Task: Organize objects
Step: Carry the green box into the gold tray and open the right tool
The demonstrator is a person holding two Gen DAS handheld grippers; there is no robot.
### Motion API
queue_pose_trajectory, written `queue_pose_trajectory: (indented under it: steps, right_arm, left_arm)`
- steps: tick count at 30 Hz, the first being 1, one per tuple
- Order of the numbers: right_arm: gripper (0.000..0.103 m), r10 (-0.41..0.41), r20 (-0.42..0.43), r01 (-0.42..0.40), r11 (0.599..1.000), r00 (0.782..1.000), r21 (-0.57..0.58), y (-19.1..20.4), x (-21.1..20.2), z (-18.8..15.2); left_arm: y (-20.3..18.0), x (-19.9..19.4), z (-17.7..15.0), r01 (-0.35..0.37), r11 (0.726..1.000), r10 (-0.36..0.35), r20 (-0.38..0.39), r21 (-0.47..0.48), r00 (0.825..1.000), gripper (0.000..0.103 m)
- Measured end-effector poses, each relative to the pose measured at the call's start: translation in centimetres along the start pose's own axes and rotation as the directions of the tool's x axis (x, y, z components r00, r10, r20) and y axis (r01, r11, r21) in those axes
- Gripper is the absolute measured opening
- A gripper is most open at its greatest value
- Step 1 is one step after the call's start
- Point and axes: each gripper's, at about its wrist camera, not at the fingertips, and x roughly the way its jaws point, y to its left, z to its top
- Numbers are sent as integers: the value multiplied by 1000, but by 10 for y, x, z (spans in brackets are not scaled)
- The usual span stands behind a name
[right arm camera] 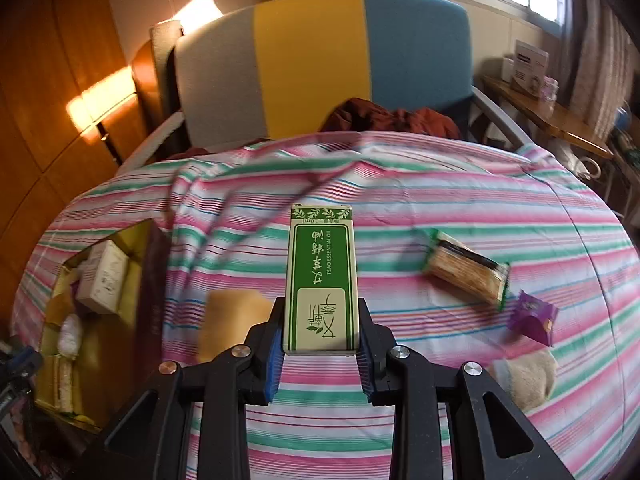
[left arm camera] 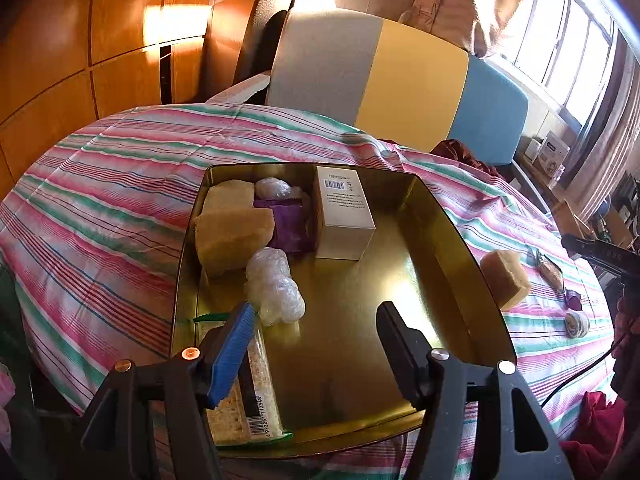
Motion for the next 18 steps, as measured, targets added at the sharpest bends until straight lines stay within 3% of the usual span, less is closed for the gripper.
queue_pose_trajectory:
  steps: [5, 9, 13, 18]
  right_arm:
    - [31, 128, -9, -128, 984, 992, -124, 93, 8, 9]
    - [31, 177, -49, -183, 960, 983, -211, 161, 28, 9]
    - [31, 187, -89, -203, 950, 978, -239, 205, 56, 13]
    - [31, 136, -136, -167, 952, 981, -255, 232, 92, 18]
  left_arm:
    - [14, -6, -1, 17, 999, -17, 8, -32, 1000, 64]
    - [23, -7, -2, 23, 999, -23, 6, -49, 1000, 64]
    - [33, -5, -3, 25, 997, -25, -3, -67, 1000, 64]
    - [43, 1, -6, 23, 995, -26, -23, -94, 999, 64]
